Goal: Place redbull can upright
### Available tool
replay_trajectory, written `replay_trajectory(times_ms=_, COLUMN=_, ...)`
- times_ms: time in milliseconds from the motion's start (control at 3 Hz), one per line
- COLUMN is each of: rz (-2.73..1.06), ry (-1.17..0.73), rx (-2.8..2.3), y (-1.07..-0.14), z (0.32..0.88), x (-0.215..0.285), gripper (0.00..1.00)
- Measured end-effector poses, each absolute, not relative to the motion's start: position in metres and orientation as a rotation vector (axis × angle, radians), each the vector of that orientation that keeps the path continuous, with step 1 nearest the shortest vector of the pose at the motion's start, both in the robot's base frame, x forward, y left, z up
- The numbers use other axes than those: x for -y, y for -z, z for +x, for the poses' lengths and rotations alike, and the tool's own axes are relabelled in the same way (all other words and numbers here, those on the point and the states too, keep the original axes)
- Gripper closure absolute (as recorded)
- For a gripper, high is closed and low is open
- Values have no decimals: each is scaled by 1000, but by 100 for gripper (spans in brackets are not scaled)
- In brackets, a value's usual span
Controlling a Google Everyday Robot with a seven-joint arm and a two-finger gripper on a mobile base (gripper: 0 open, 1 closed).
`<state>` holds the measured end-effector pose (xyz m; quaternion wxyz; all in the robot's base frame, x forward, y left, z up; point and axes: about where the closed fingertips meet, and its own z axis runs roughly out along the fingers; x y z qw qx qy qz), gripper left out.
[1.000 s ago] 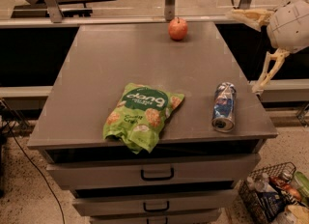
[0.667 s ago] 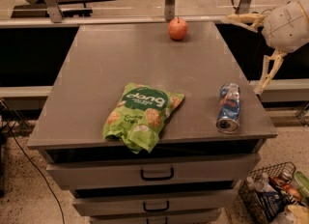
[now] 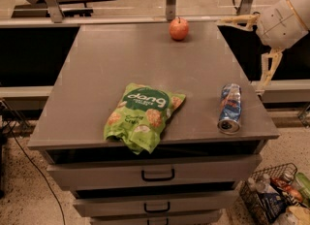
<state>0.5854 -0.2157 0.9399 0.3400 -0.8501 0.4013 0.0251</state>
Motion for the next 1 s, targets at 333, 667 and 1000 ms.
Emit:
replay_trajectory(times_ms=333, rz=-2321, ry=-24, rx=-1028, y=-931, z=575, x=221, gripper=0)
replay_trajectory(times_ms=667, rz=-2437, ry=-13, rx=-1019, y=-912, z=554, x=231, gripper=0)
replay_trajectory(times_ms=1000, rz=-2525, ry=-37, rx=-999, y=-895, z=531, x=235, gripper=0)
